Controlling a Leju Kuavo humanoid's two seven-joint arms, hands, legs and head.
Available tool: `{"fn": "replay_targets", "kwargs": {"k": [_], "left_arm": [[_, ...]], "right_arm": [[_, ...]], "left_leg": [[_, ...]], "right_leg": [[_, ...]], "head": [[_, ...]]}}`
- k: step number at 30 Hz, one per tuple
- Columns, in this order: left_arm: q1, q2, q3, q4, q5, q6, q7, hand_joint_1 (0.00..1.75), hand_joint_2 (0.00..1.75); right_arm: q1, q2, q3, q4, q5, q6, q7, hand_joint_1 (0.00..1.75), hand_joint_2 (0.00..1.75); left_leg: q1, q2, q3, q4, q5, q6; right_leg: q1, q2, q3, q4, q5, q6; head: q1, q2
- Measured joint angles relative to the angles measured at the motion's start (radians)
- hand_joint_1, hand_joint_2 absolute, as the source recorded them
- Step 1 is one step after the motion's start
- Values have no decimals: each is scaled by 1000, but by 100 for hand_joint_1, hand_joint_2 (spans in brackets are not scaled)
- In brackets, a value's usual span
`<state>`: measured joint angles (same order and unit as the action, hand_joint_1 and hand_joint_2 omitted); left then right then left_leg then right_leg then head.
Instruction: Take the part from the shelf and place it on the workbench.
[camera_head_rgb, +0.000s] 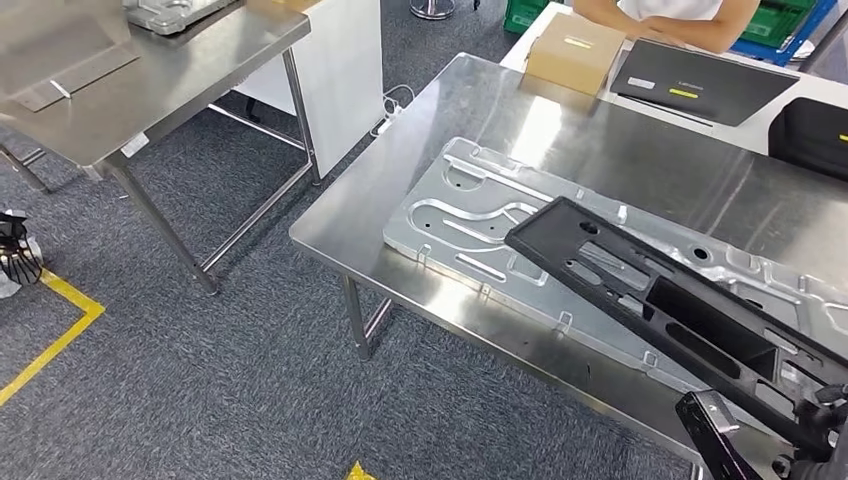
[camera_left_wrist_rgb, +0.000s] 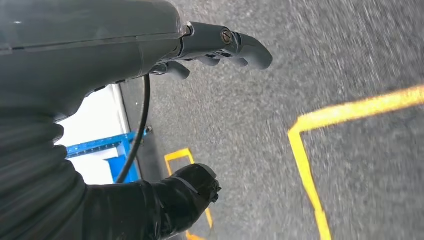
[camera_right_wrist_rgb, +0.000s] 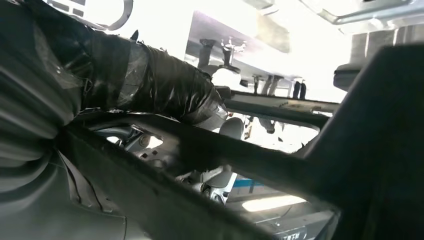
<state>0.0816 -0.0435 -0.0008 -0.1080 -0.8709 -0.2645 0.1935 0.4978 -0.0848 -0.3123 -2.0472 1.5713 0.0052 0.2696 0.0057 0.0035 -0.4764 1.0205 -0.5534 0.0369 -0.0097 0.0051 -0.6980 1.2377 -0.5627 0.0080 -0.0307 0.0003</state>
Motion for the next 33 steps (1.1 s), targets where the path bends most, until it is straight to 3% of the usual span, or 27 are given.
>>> {"fn": "replay_targets", "kwargs": {"k": [2,3,4,5,7,8,10,12,13,14,15,16,18,19,20,22,24,25,27,29,30,31,33], "left_arm": [[2,-2,0,0,1,0,1,0,175],[1,-3,0,1,2,0,1,0,175],[-1,-4,0,1,2,0,1,0,175],[-3,-4,0,1,2,1,1,0,175],[-6,-4,0,0,2,3,2,0,175],[-7,-5,0,0,3,3,2,0,175],[-10,-5,0,0,5,3,2,0,175],[-10,-5,-1,1,7,3,2,0,175],[-9,-5,-1,1,8,3,2,0,175],[-6,-5,-1,1,8,3,3,0,175],[-5,-3,-1,1,9,3,3,0,175],[-2,-2,-1,1,9,3,3,0,175],[2,2,-1,1,10,3,3,0,175],[3,3,-1,2,11,3,3,0,175],[4,4,-1,2,11,2,3,0,175],[4,2,-1,2,11,2,3,0,175],[3,-1,-1,2,11,3,3,0,175],[2,-1,-1,2,12,3,3,0,175],[0,-1,-1,2,12,6,3,0,175],[1,-1,-1,2,13,9,3,0,175],[1,-1,-1,2,13,11,3,0,175],[3,-1,-1,2,14,12,3,0,175],[4,-1,-1,2,16,12,3,0,175]], "right_arm": [[4,-4,1,1,0,6,11,175,175],[6,-7,2,1,0,8,18,175,175],[7,-10,3,1,0,11,25,175,175],[8,-13,5,1,0,13,32,175,175],[11,-17,10,0,0,14,41,175,175],[11,-18,12,0,0,15,44,175,175],[12,-19,18,0,0,15,47,175,175],[12,-19,24,0,0,15,49,175,175],[13,-19,26,0,0,15,50,175,175],[13,-19,28,0,0,16,51,175,175],[14,-19,31,0,0,17,53,175,175],[15,-19,35,0,0,18,54,175,175],[15,-20,42,1,0,20,57,175,175],[16,-20,46,0,0,21,57,175,175],[17,-21,49,0,0,22,58,175,175],[21,-24,53,-2,0,24,58,175,175],[23,-28,55,-3,0,27,59,175,175],[24,-28,56,-4,0,29,60,175,175],[30,-30,59,-7,0,36,66,175,175],[41,-30,60,-11,0,43,70,175,175],[47,-30,61,-13,0,45,69,175,175],[55,-30,61,-16,0,47,65,175,175],[70,-29,60,-21,0,48,53,175,175]], "left_leg": [[-3,0,22,-3,-20,-1],[-2,0,28,-7,-30,-4],[0,0,38,-8,-35,-8],[1,0,47,-9,-35,-15],[5,1,58,10,-31,-23],[6,1,45,44,-28,-25],[6,0,-23,162,-45,-30],[6,0,-114,266,-112,-36],[6,0,-148,285,-149,-37],[6,0,-168,275,-167,-36],[4,0,-176,240,-153,-33],[2,0,-177,188,-106,-29],[-6,-3,-175,92,16,-19],[-10,-5,-172,65,58,-13],[-12,-8,-170,53,77,-7],[-8,-8,-146,37,87,6],[-4,-8,-116,20,88,16],[-3,-7,-105,12,85,18],[-3,-9,-84,3,73,20],[-3,-11,-59,-2,54,17],[-3,-12,-42,-3,42,14],[-3,-12,-25,-5,28,10],[-3,-12,5,-8,3,3]], "right_leg": [[11,-2,16,-111,99,-21],[18,-3,23,-148,126,-28],[25,-4,28,-171,137,-34],[30,-4,36,-180,128,-37],[28,-1,68,-199,122,-44],[26,-1,86,-204,118,-48],[22,-1,112,-209,105,-55],[21,1,134,-209,85,-57],[20,4,149,-210,72,-57],[20,6,165,-210,60,-56],[20,8,183,-210,47,-54],[20,9,197,-210,33,-52],[21,12,220,-207,5,-44],[20,14,225,-207,-6,-38],[21,17,232,-202,-10,-31],[20,17,243,-191,-10,-19],[18,11,226,-139,-15,-9],[14,8,198,-94,-29,-3],[4,5,119,4,-82,11],[-4,4,66,30,-126,20],[-8,3,56,5,-117,21],[-10,2,55,-42,-77,20],[-9,-2,56,-137,52,14]], "head": [[0,0],[-1,0],[0,0],[0,0],[1,0],[0,0],[-1,0],[-1,0],[-1,0],[-1,0],[-1,0],[-1,0],[-1,0],[-1,0],[-1,0],[-1,0],[1,0],[2,0],[3,0],[3,0],[3,0],[3,0],[3,0]]}}
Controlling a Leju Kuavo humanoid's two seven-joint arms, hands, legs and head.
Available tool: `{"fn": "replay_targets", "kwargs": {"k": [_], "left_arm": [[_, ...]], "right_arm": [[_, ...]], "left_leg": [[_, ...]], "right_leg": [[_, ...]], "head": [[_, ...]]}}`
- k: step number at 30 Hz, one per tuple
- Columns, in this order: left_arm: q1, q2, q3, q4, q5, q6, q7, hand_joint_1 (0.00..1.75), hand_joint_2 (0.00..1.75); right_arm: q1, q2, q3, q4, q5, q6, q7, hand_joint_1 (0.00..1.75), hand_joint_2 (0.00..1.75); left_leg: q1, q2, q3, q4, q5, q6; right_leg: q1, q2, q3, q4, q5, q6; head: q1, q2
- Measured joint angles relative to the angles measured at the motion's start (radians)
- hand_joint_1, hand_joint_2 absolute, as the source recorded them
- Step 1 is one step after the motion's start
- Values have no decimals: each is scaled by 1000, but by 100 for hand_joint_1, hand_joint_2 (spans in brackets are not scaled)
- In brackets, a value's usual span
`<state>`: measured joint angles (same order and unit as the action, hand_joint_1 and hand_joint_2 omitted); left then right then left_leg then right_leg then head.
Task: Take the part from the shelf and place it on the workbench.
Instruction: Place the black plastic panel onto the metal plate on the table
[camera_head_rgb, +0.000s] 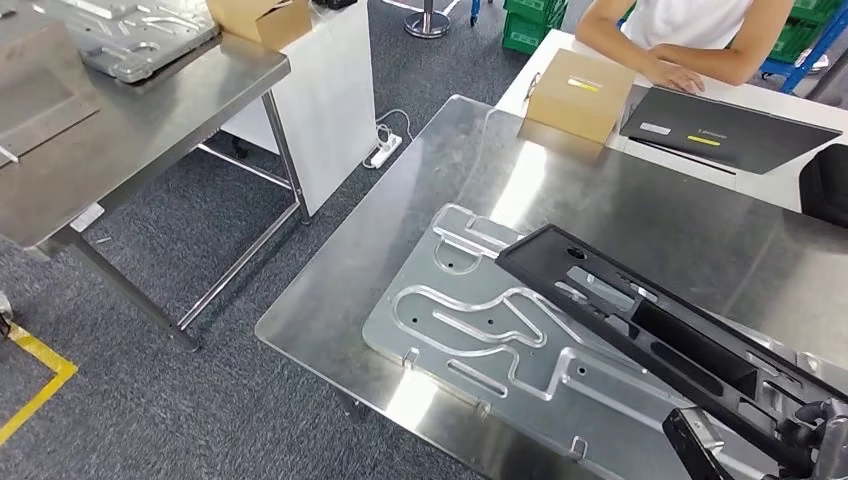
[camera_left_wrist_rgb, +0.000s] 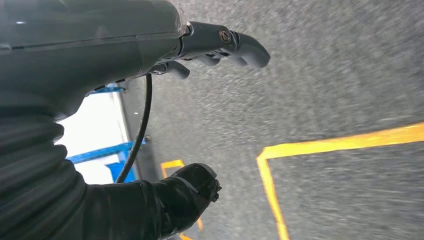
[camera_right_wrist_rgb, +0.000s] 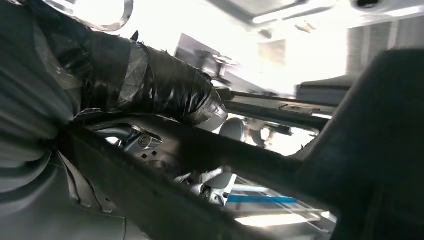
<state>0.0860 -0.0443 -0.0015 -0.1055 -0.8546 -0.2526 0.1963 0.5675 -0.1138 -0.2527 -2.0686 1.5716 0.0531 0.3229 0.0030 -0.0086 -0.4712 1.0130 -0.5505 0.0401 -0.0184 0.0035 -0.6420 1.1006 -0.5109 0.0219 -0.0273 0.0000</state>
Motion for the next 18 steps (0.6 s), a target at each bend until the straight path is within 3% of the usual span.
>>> {"fn": "replay_targets", "kwargs": {"k": [1,2,4,6,8,9,11,12,13,15,17,18], "left_arm": [[-1,0,0,0,2,0,0,0,175],[-2,0,0,0,3,0,0,0,175],[-7,-1,0,0,5,1,0,0,175],[-11,-1,0,0,6,2,0,0,175],[-15,-2,0,0,7,2,-5,0,175],[-15,-3,0,0,9,-1,-10,0,175],[-12,-4,0,0,17,-13,-22,0,175],[-10,-4,0,0,22,-20,-27,0,175],[-9,-4,0,0,24,-25,-30,0,175],[-7,-3,0,1,27,-32,-29,0,175],[-6,-2,0,2,24,-43,-26,0,175],[-7,-1,0,2,21,-51,-23,0,131]], "right_arm": [[6,1,-1,-3,0,0,-6,175,175],[11,2,-3,-7,0,0,-11,175,175],[18,3,-7,-16,0,0,-18,175,175],[23,6,-10,-24,0,0,-22,175,175],[26,10,-12,-29,0,0,-25,175,175],[26,13,-13,-29,0,0,-29,175,175],[27,18,-14,-30,0,0,-38,175,175],[28,21,-14,-30,0,0,-42,131,131],[29,24,-15,-30,0,0,-46,87,87],[29,28,-16,-30,0,0,-52,0,0],[28,32,-18,-30,0,1,-54,0,0],[28,33,-19,-30,0,1,-55,0,0]], "left_leg": [[1,0,7,-2,-10,-5],[2,0,16,-1,-15,-11],[7,1,25,6,-18,-23],[10,2,11,56,-20,-29],[11,3,-53,167,-49,-33],[11,3,-95,223,-79,-36],[11,3,-159,276,-133,-38],[10,3,-172,261,-132,-37],[9,3,-172,219,-100,-33],[2,2,-159,113,2,-22],[-6,-3,-149,58,61,-13],[-8,-6,-146,53,67,-10]], "right_leg": [[5,-1,2,-28,46,-6],[10,0,3,-41,68,-13],[17,3,20,-54,59,-31],[17,4,47,-66,52,-48],[16,3,70,-72,44,-59],[17,3,78,-72,38,-63],[17,8,96,-72,22,-65],[18,10,108,-72,12,-64],[18,12,121,-72,2,-62],[19,15,143,-69,-17,-56],[20,18,151,-64,-36,-45],[21,20,154,-63,-43,-39]], "head": [[-1,0],[-1,0],[-2,0],[-3,0],[-4,0],[-5,0],[-6,0],[-6,0],[-6,0],[-5,0],[-5,0],[-5,0]]}}
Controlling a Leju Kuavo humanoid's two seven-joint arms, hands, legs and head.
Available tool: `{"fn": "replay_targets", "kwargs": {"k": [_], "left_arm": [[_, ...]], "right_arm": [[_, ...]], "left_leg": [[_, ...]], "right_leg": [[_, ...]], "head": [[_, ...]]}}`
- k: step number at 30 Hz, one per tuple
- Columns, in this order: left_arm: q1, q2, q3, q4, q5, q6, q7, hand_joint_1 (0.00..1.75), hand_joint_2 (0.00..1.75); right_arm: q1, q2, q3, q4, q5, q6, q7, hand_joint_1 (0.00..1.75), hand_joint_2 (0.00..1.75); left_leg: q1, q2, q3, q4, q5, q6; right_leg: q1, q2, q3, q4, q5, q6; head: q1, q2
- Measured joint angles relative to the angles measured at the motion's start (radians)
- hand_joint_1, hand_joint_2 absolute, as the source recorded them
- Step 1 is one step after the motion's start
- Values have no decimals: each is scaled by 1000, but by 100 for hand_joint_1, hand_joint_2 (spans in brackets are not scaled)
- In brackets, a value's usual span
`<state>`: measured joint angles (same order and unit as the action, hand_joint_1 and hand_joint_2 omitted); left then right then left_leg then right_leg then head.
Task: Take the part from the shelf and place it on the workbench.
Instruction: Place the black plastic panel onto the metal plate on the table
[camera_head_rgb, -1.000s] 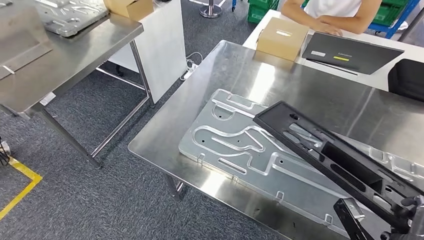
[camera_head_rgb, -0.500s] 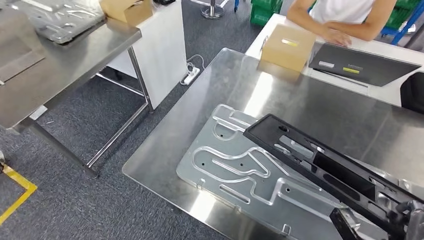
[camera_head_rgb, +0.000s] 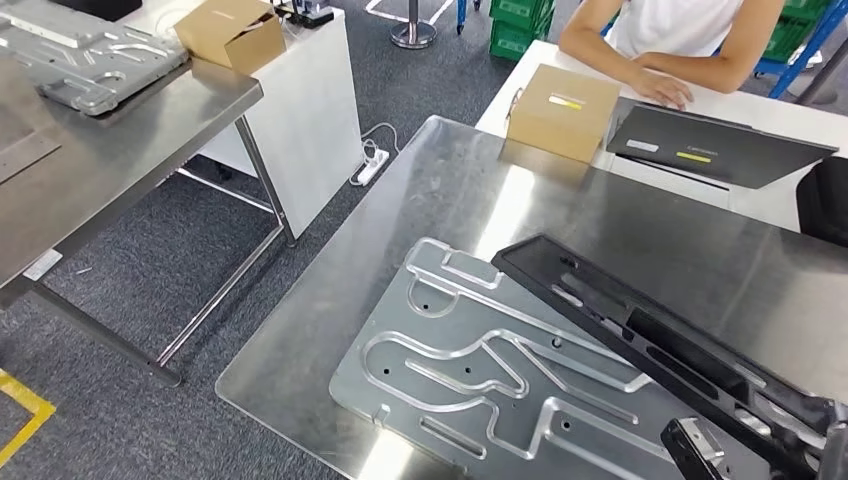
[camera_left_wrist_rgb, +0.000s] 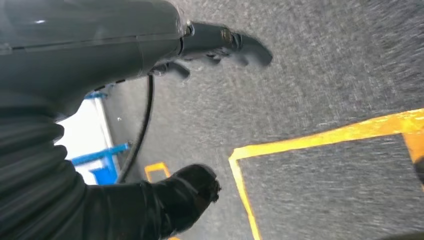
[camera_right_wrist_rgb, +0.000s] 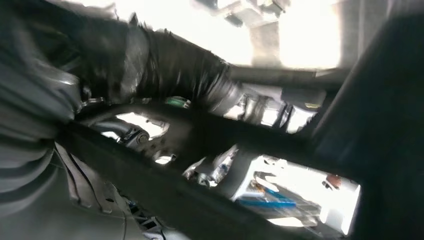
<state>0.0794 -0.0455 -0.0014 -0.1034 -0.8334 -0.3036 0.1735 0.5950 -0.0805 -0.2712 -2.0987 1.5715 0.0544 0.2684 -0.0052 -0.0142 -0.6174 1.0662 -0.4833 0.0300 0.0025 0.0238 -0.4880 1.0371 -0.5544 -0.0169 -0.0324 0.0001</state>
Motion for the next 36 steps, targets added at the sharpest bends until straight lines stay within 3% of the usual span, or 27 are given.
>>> {"fn": "replay_targets", "kwargs": {"k": [3,6,7,9,10,11,12,14,16,18,19,21,23,24,25,27,29,32,33,34,36], "left_arm": [[-1,-1,0,0,-6,-9,4,0,0],[-1,-2,0,0,-5,-8,4,0,0],[-1,-3,0,0,-3,0,4,0,0],[-2,-6,0,0,-6,22,4,0,0],[-2,-8,0,0,-8,33,4,0,0],[-2,-8,0,0,-13,36,5,0,0],[-2,-9,0,1,-15,36,6,0,0],[-4,-8,-1,1,-16,36,9,0,0],[-5,-8,-2,1,-18,36,10,0,0],[-5,-8,-3,1,-19,36,11,0,0],[-6,-8,-4,1,-19,36,11,0,0],[-7,-8,-4,1,-19,35,11,0,0],[-7,-9,-5,1,-19,36,11,0,0],[-7,-8,-5,1,-19,36,11,0,0],[-8,-8,-5,1,-19,36,11,0,0],[-9,-7,-5,1,-19,37,11,0,0],[-11,-6,-5,1,-19,38,11,0,0],[-11,-6,-5,1,-19,39,11,0,0],[-11,-7,-5,1,-19,39,11,0,0],[-10,-7,-5,1,-19,39,12,0,0],[-11,-7,-5,2,-19,39,12,0,0]], "right_arm": [[1,2,-3,-2,0,1,1,0,0],[1,2,-3,-2,0,0,1,0,0],[1,2,-4,-2,0,0,1,0,0],[0,4,-8,-2,0,0,1,0,0],[-1,4,-9,-2,0,0,1,0,0],[-1,5,-10,-1,0,0,2,0,0],[-2,5,-10,0,0,0,2,0,0],[-4,5,-10,2,0,1,3,0,0],[-4,6,-10,3,0,1,3,0,0],[-6,7,-10,4,0,0,3,0,0],[-7,7,-10,4,0,0,4,0,0],[-9,7,-10,4,0,0,4,0,0],[-10,7,-10,5,0,0,4,0,0],[-10,7,-10,5,0,1,4,0,0],[-10,7,-10,5,0,1,4,0,0],[-10,7,-10,5,0,1,5,0,0],[-12,8,-10,5,0,1,7,0,0],[-14,8,-10,5,0,1,11,0,0],[-13,8,-10,5,0,1,12,0,0],[-14,8,-10,4,0,1,13,0,0],[-14,8,-10,4,0,1,14,0,0]], "left_leg": [[6,0,8,-11,22,6],[8,0,9,-15,24,8],[11,2,13,-21,26,9],[16,6,27,-32,21,11],[18,7,37,-37,16,10],[18,7,47,-36,9,7],[18,6,53,-35,5,3],[16,3,53,-32,3,-6],[16,2,48,-34,6,-16],[17,5,42,-19,-13,-25],[18,6,31,11,-39,-27],[19,8,-12,124,-114,-28],[19,8,-45,225,-158,-28],[19,8,-39,231,-154,-26],[19,8,-13,197,-134,-24],[16,8,71,61,-86,-13],[10,9,121,-32,-63,-6],[8,10,117,-50,-44,1],[10,12,112,-56,-34,6],[13,15,105,-61,-22,12],[15,21,86,-65,-2,20]], "right_leg": [[4,1,5,-5,-8,9],[7,1,6,-5,-9,10],[4,-3,-11,30,-31,15],[-12,-11,-85,139,-56,33],[-22,-17,-109,159,-45,43],[-29,-18,-112,129,-5,48],[-30,-17,-91,71,31,49],[-25,-15,-73,12,56,43],[-20,-14,-77,7,57,32],[-22,-17,-76,0,65,17],[-23,-19,-76,-5,70,8],[-19,-23,-82,-6,77,-6],[-12,-26,-91,-4,83,-11],[-9,-26,-96,-3,86,-12],[-7,-26,-101,0,89,-11],[-5,-26,-109,7,94,-7],[-4,-26,-115,14,99,2],[-7,-25,-120,13,111,21],[-7,-23,-124,18,103,27],[-8,-22,-132,38,78,32],[-13,-21,-160,128,-10,44]], "head": [[0,0],[0,0],[1,0],[2,0],[3,0],[3,0],[3,0],[3,0],[3,0],[3,0],[2,0],[2,0],[2,0],[2,0],[2,0],[2,0],[2,0],[3,0],[3,0],[4,0],[5,0]]}}
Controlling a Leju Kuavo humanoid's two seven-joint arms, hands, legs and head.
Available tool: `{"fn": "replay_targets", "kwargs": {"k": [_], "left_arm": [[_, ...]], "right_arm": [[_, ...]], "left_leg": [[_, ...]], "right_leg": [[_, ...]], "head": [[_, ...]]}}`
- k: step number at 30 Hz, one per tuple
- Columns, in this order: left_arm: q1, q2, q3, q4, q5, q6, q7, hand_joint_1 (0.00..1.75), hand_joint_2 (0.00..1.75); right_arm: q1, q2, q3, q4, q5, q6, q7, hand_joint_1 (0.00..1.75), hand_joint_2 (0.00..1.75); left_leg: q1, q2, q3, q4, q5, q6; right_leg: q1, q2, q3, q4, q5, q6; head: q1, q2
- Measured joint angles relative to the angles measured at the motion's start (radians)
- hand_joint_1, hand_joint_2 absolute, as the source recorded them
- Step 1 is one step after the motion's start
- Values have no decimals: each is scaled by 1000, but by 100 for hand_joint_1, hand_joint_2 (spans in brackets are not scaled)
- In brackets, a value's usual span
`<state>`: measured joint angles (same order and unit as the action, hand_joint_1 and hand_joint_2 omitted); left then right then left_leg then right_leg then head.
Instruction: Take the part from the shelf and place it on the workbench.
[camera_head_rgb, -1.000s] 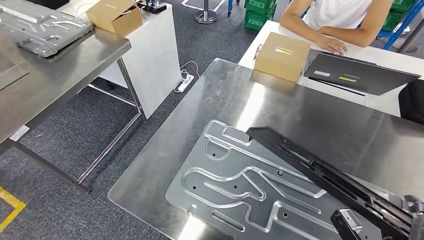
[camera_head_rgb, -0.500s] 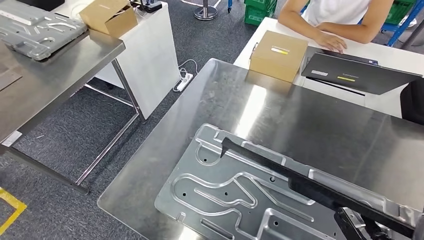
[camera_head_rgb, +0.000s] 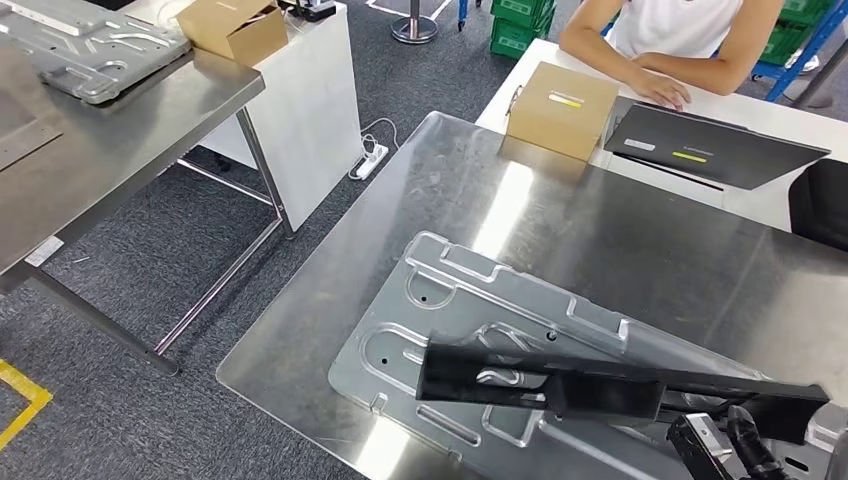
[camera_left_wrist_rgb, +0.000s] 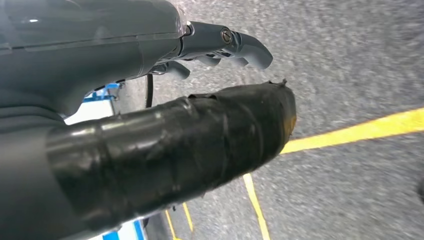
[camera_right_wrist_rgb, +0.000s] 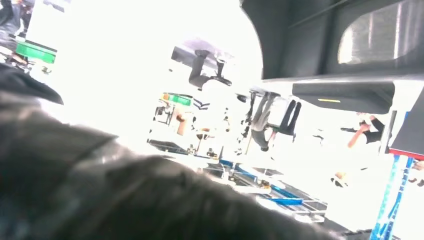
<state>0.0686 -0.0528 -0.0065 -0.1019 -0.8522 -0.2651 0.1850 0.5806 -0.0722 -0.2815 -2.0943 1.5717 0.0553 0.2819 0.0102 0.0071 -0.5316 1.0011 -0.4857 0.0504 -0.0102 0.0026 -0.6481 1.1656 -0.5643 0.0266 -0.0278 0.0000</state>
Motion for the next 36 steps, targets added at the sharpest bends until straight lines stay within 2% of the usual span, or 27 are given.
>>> {"fn": "replay_targets", "kwargs": {"k": [1,2,3,4,5,7,8,9,12,13,14,16,17,18,19,21,22,23,24,26,28,29,32,33,34,35,36], "left_arm": [[0,0,0,0,0,0,0,0,0],[0,0,0,0,-1,0,0,0,0],[0,0,0,0,-1,0,0,0,0],[0,0,0,0,-1,0,-2,0,0],[0,0,0,0,0,-1,-7,0,0],[0,1,0,0,1,-6,-18,0,0],[0,3,-1,0,-2,-11,-21,0,0],[-1,8,-3,0,-9,-19,-22,0,0],[-1,33,-19,0,-36,-57,-30,0,0],[0,43,-24,0,-39,-65,-34,0,0],[-1,51,-26,0,-39,-68,-37,0,0],[-3,59,-27,0,-33,-60,-38,0,0],[-4,60,-27,0,-29,-53,-36,0,0],[-4,60,-27,0,-23,-43,-34,0,0],[-5,60,-27,0,-19,-33,-31,0,0],[-5,58,-27,0,-12,-13,-27,0,0],[-5,57,-27,0,-10,-7,-25,0,0],[-4,55,-27,0,-8,-3,-23,0,0],[-4,53,-27,0,-7,0,-22,0,0],[-3,49,-27,0,-6,2,-21,0,0],[-4,42,-27,0,-4,3,-24,0,0],[-4,37,-27,0,-3,4,-25,0,0],[-5,14,-26,0,-3,23,-11,0,0],[-5,4,-26,0,-3,32,-3,0,0],[-5,-4,-26,0,-3,38,4,0,0],[-4,-11,-26,0,-3,41,8,0,0],[-3,-16,-26,0,-3,42,9,0,0]], "right_arm": [[-1,0,0,0,0,0,0,0,0],[-1,0,0,0,0,0,0,0,0],[-1,0,0,0,0,1,-1,0,0],[-2,0,0,0,0,7,-6,0,0],[-4,2,-1,0,0,26,-18,0,0],[-11,25,-13,1,-1,123,-60,0,87],[-13,49,-31,2,-1,196,-88,0,131],[-13,79,-59,4,-2,284,-120,0,175],[31,138,-177,26,-1,591,-244,0,175],[49,147,-213,40,-1,658,-283,0,175],[58,155,-244,55,0,677,-307,0,175],[49,180,-292,78,0,588,-292,0,175],[39,190,-304,83,0,518,-261,0,175],[29,197,-308,86,0,444,-227,0,175],[16,200,-307,87,0,380,-196,0,175],[-13,203,-299,81,0,279,-145,0,175],[-26,204,-292,77,0,248,-128,0,175],[-37,205,-284,74,0,231,-114,0,131],[-45,205,-278,71,0,224,-106,0,87],[-57,206,-269,67,0,214,-100,0,0],[-60,199,-258,53,0,132,-88,0,0],[-62,189,-250,43,0,58,-81,0,0],[-72,140,-221,-4,0,-192,-102,0,0],[-75,129,-217,-25,0,-257,-145,0,0],[-82,130,-218,-45,0,-312,-220,0,0],[-95,145,-227,-63,0,-373,-325,0,0],[-114,171,-242,-80,0,-435,-443,0,0]], "left_leg": [[0,2,-12,1,9,1],[1,3,-23,3,16,0],[2,3,-36,5,23,-2],[3,3,-47,8,29,-5],[6,3,-56,12,33,-10],[9,3,-70,20,40,-21],[10,3,-72,22,44,-27],[10,2,-72,23,48,-35],[13,-4,-74,24,52,-55],[14,-4,-81,41,34,-59],[15,-5,-96,78,3,-60],[14,-5,-140,202,-78,-60],[12,-5,-158,260,-103,-59],[11,-5,-163,293,-111,-57],[8,-5,-150,287,-98,-52],[-3,-6,-74,165,-39,-30],[-9,-5,-31,95,-17,-16],[-15,-4,-1,40,-4,-5],[-20,-3,14,9,-1,2],[-23,-1,19,-11,2,4],[-17,1,27,-37,12,7],[-12,3,31,-49,19,9],[-7,8,24,-50,28,10],[-6,8,19,-44,27,9],[-3,8,14,-36,26,6],[1,8,9,-27,23,2],[6,8,4,-16,19,-4]], "right_leg": [[-3,0,-15,60,-41,5],[-8,0,-22,107,-65,11],[-12,-1,-15,128,-68,16],[-16,-1,10,109,-50,21],[-20,-2,55,53,-22,25],[-24,-1,150,-90,11,26],[-22,0,176,-138,15,21],[-18,1,185,-160,11,13],[-13,-2,177,-168,21,-21],[-13,-4,174,-172,28,-32],[-13,-6,169,-175,35,-43],[-7,-5,158,-174,45,-54],[-3,-4,153,-173,48,-56],[1,-3,149,-172,50,-57],[6,-3,148,-171,52,-58],[13,-2,149,-171,53,-58],[16,-2,149,-170,53,-58],[15,-3,148,-170,54,-55],[14,-4,146,-170,55,-53],[11,-6,144,-173,60,-43],[11,-5,140,-161,46,-35],[11,-4,127,-133,25,-30],[-1,-2,39,49,-67,-15],[-7,-3,18,92,-76,-9],[-12,-3,12,100,-65,-2],[-18,-3,26,68,-34,5],[-24,-3,54,4,5,13]], "head": [[0,0],[0,0],[0,0],[0,0],[0,0],[0,0],[0,0],[-1,0],[-1,0],[-1,0],[-2,0],[-2,0],[-2,0],[-2,0],[-2,0],[-2,0],[-1,0],[-1,0],[-1,0],[-2,0],[-1,0],[-1,0],[-1,0],[-1,0],[-1,0],[-1,0],[-1,0]]}}
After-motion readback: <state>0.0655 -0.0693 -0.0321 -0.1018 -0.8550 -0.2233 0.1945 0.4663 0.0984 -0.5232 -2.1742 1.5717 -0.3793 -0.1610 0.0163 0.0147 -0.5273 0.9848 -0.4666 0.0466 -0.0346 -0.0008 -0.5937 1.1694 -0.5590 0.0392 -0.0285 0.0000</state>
